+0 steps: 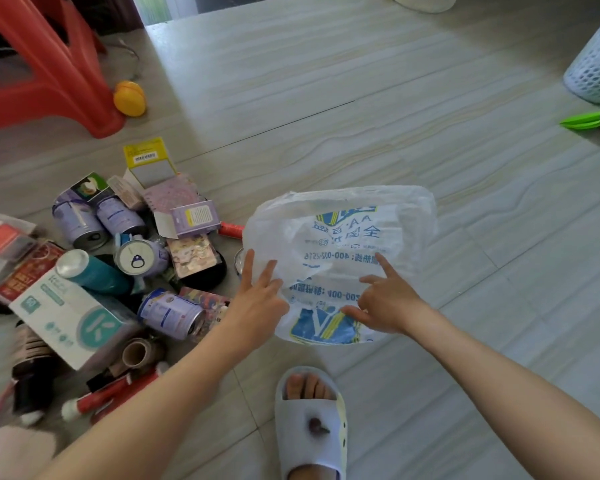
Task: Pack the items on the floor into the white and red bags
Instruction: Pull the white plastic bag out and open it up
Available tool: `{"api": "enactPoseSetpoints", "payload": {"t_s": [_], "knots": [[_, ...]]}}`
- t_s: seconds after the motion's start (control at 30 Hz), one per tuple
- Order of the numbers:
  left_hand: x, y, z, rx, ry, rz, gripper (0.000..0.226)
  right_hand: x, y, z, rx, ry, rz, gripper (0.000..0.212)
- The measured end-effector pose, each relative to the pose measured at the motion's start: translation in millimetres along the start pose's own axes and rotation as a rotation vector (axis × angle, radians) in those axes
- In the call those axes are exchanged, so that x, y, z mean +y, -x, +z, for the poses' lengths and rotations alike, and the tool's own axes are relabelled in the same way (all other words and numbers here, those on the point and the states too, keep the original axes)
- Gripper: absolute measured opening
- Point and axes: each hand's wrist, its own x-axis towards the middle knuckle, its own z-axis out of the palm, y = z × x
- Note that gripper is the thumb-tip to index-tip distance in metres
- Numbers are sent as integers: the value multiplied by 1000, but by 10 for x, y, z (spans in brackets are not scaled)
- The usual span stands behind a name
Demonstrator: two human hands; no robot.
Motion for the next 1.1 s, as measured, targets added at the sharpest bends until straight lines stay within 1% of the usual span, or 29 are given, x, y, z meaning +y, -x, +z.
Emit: {"api": "enactPoseSetpoints", "payload": {"t_s": [0.03,0.07,0.13,0.2,0.23,0.27,0.3,0.33,0.37,0.43,0.5,0.57,0.63,0.67,0.8,0.87,0.93,1.0,1.03,1.1], "knots": [[-15,-6,-24,-11,-32,-6,21,39,12,7,-31,-27,-10,65],[-29,-23,0,33,-37,-5,27,76,29,23,-44,-45,-12,65],[-26,-45,58,120,-5,-1,30,116,76,61,-4,-49,3,68],[18,-35,105,203,17,-12,33,88,114,120,95,-53,-3,90],[45,-14,114,216,38,-15,36,70,121,146,130,-70,3,101],[68,15,113,221,55,-16,37,47,118,166,159,-101,14,104],[81,45,107,224,76,-17,36,15,117,178,186,-122,12,100],[91,75,111,262,93,-12,35,-13,106,202,226,-121,-3,92],[97,108,101,313,111,-7,34,-50,101,222,307,-121,-16,83],[110,188,80,426,167,-23,32,-131,92,256,546,-136,-36,60],[141,304,100,535,273,-87,25,-263,100,262,759,-207,-50,38],[188,449,174,587,359,-161,22,-452,104,227,872,-286,-10,35],[237,594,291,575,386,-216,25,-661,82,238,887,-300,11,38],[256,661,356,550,390,-237,27,-761,64,250,851,-292,31,42],[253,900,583,438,430,-295,30,-990,-82,291,606,-255,181,67],[223,990,638,415,441,-309,28,-1017,-170,306,503,-234,205,71],[183,1014,632,424,439,-305,27,-973,-274,260,490,-284,223,58],[126,964,593,455,437,-287,28,-904,-369,194,558,-256,211,41],[86,906,567,468,437,-282,31,-873,-395,161,597,-202,173,37],[-26,733,464,481,439,-292,46,-801,-406,127,657,-102,47,36]]}}
